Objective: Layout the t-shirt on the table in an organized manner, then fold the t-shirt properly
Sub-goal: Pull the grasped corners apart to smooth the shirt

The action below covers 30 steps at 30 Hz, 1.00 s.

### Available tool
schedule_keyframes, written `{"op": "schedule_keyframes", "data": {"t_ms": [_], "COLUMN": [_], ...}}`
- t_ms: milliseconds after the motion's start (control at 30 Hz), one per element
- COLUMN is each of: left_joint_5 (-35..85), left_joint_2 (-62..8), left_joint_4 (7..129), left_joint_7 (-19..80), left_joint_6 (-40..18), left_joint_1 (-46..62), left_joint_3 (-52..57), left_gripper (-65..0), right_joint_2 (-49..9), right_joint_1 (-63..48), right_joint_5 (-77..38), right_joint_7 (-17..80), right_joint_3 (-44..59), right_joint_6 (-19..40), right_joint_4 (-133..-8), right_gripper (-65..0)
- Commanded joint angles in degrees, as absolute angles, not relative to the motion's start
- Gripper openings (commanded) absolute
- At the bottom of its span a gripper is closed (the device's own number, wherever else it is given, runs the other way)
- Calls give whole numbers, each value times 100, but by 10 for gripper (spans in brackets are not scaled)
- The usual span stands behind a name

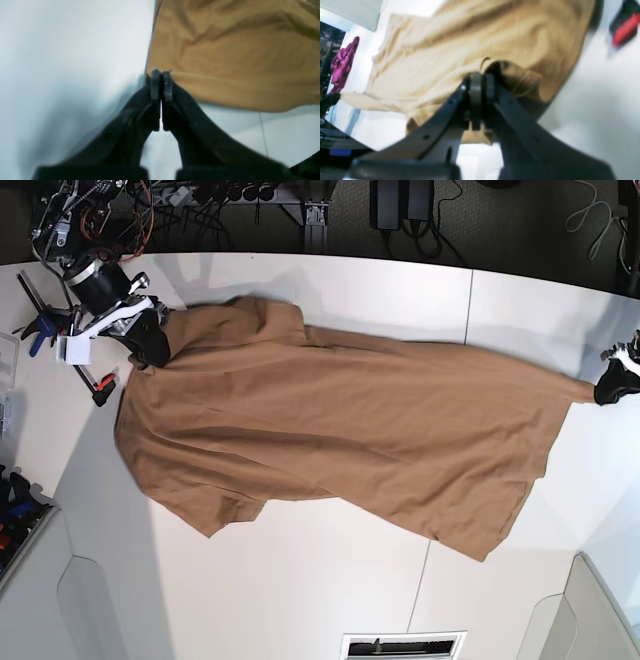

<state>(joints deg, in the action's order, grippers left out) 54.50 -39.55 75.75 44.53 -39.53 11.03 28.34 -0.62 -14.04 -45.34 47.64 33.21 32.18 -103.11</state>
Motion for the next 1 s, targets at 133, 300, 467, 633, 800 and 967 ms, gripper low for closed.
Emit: {"op": "schedule_keyframes", "data": {"t_ms": [133,300,467,633,800,967], "left_joint_5": [5347,5334,4963,4626,4383,4392], "left_joint_2": [-4147,-4176,-4174,-4171,-4095,-3999], "left_joint_4": [7649,7649,7605,7310,6705,6390], "left_joint_7": [4348,4064,3583,3424,3343,3345], "left_joint_6": [-4000,-4000,-4000,-4000,-4000,-4000], "left_joint_1": [1035,1031,976,471,-154,-397], "left_joint_3": [2781,2779,2626,1896,1313,1267], "left_gripper": [-650,-650,-650,-650,-650,-596], "right_joint_2": [-95,-95,-93,-95,-95,-97], "right_joint_1": [-1306,-1304,-1103,-639,-305,-226], "right_joint_5": [-4381,-4163,-3929,-3590,-3577,-3656], "right_joint_7": [4622,4292,4259,4176,4158,4169], "right_joint_3": [3352,3352,3352,3350,3345,3347], "right_joint_6": [3256,3232,3232,3234,3234,3234], "right_joint_4": [-10392,-10392,-10346,-9939,-9277,-9139], "right_gripper": [-650,-650,-650,-650,-650,-461]}}
